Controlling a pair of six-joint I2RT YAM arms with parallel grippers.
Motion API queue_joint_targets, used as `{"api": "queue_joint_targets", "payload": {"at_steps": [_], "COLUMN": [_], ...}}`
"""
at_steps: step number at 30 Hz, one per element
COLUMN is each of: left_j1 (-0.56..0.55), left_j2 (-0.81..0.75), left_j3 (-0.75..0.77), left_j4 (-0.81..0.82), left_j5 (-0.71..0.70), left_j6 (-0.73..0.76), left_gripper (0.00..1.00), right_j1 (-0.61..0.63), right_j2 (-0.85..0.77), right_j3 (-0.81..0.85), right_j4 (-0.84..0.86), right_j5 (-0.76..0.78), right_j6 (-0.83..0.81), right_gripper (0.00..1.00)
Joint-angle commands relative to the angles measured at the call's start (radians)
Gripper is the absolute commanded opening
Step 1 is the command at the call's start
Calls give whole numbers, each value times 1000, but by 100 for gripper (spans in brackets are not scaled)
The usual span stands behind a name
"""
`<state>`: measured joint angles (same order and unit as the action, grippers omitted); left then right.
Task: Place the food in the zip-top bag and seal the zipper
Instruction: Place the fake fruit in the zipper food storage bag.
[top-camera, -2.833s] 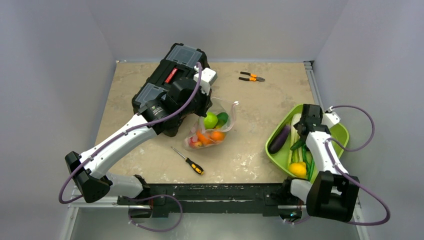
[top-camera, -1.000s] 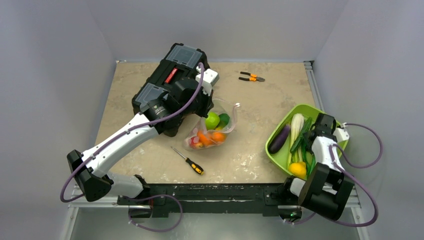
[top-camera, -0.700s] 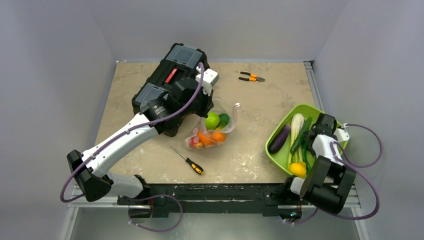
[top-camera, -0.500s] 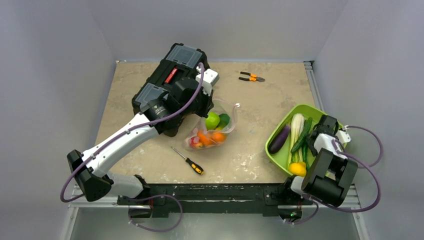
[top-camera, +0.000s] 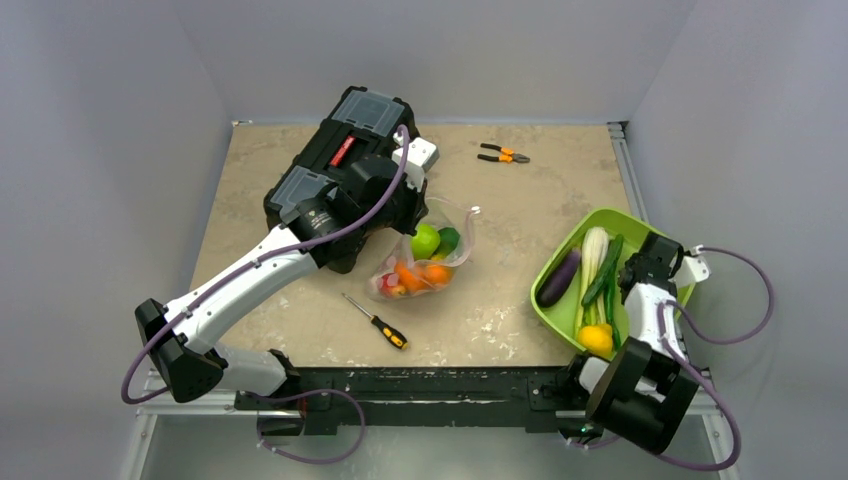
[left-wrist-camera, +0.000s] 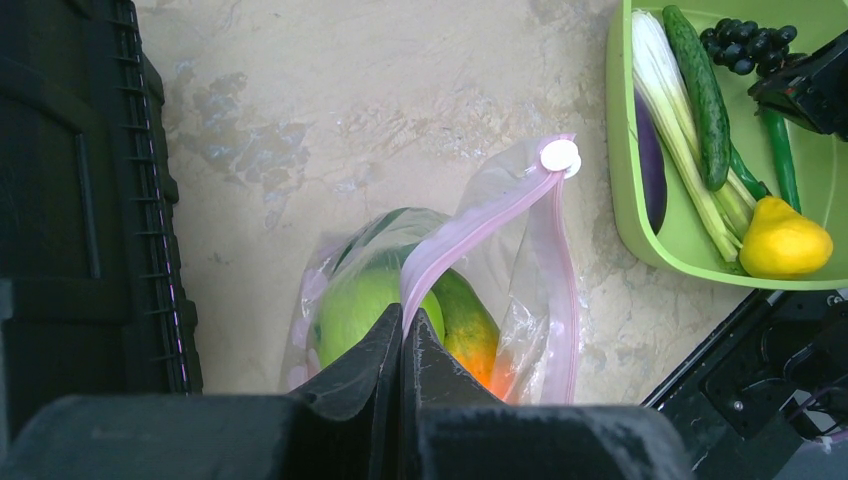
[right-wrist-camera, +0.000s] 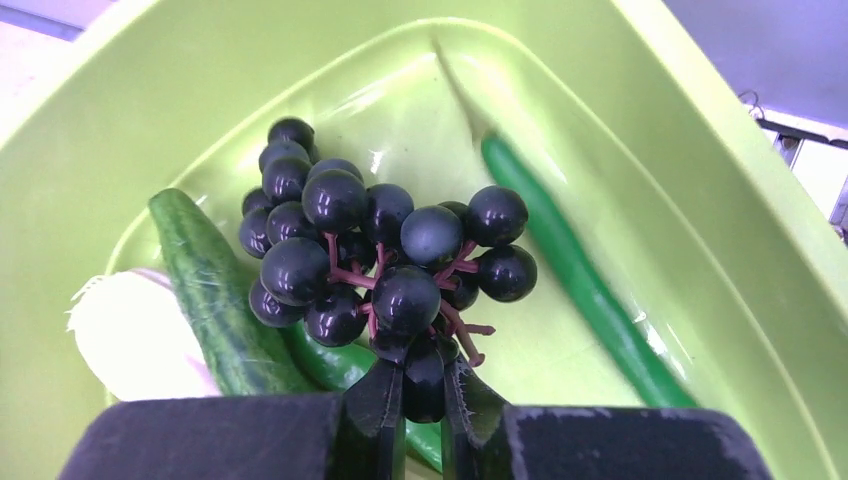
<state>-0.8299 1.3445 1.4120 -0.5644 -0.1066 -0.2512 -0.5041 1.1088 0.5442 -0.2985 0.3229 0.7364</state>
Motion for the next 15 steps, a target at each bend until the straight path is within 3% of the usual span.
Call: {"api": "queue_joint_targets", "payload": {"at_steps": [1, 5, 10, 15], "left_j1": [-1, -1, 0, -1], "left_j2": [-2, -4, -5, -4], "left_j3": [45, 45, 45, 46], "left_j4": [26, 27, 27, 27], "left_j5": [7, 14, 10, 14], "left_j6": [-10, -14, -13, -13], "left_gripper": [0, 0, 0, 0], "right_j1": [-1, -1, 8, 121], "right_j2": [-58, -134, -269, -321], "right_j3": [39, 72, 88, 157], "right_j4": [-21, -49, -17, 22], "right_j5": [21, -49, -277, -442], "right_j6": [-37, -75, -121, -98], "right_gripper": [0, 0, 0, 0]}}
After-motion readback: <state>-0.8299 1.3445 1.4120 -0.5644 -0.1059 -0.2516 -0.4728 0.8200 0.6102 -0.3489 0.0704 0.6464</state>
